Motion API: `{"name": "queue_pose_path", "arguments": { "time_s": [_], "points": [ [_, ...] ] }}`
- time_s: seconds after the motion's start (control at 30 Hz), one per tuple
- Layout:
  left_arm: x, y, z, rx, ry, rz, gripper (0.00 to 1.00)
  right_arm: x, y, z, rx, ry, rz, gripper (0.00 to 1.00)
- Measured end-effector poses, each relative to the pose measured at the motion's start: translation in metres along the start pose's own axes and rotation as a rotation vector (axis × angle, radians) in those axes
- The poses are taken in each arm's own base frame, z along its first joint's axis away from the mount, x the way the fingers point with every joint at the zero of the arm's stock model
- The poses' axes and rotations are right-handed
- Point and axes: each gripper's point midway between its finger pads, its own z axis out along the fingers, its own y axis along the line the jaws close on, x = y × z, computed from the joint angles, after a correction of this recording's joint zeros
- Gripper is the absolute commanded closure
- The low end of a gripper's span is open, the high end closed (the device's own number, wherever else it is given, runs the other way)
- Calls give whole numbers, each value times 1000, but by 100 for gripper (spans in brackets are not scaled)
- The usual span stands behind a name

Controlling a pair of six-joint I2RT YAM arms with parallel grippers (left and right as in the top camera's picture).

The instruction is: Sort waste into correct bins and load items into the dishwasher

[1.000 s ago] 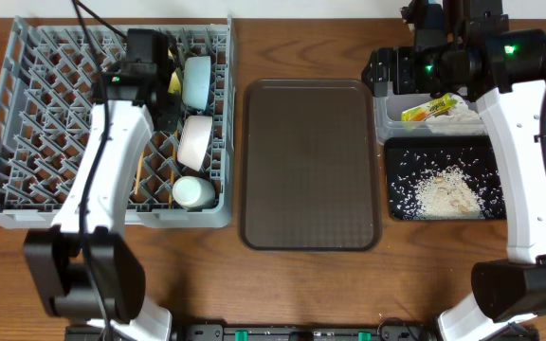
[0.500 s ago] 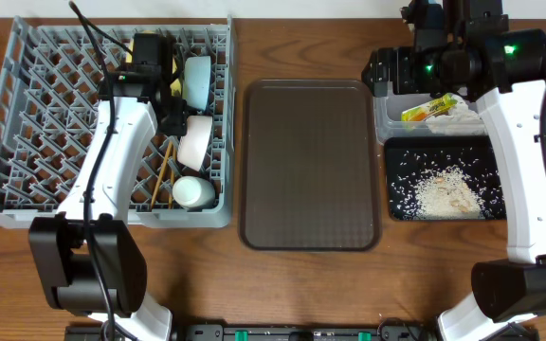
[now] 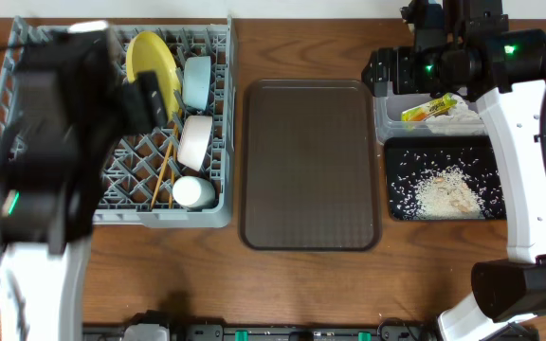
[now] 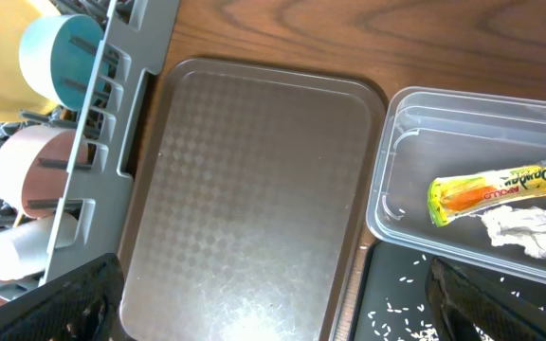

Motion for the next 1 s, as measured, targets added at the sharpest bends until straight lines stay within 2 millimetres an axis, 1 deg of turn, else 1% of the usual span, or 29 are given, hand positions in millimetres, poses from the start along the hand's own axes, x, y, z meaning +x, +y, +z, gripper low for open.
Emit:
{"name": "queue_pose_path", "arguments": {
  "time_s": [0.07,0.1,0.13,0.2,0.27,0.47,0.67,0.8,0.87,0.93,1.0],
  "points": [
    [3,-2,-23,24,-20,-3,12,0,0,0,0,0,0,1],
    [3,-3,-30,35,-30,-4,12,0,0,0,0,0,0,1],
    [2,-4,-36,44,-43,-5,12,0,0,0,0,0,0,1],
    [2,-6,-40,56,-53,-5,11,0,0,0,0,0,0,1],
    [2,-7,-40,64,-52,-5,11,0,0,0,0,0,0,1],
    [6,-8,-29,63,-20,-4,11,0,0,0,0,0,0,1],
    [6,-8,-27,63,-17,-4,10,0,0,0,1,0,0,1],
    [6,-8,-27,63,-17,-3,10,-1,-8,-2,48,-10,-9,1],
    [6,-8,-27,63,-17,-3,10,-5,-11,-8,77,-42,-19,1],
    [6,-8,-27,63,-16,-4,10,-11,-15,-21,114,-105,-37,1],
    [6,-8,-27,63,-16,-3,10,-20,-17,-37,144,-214,-58,1]
  ]
}}
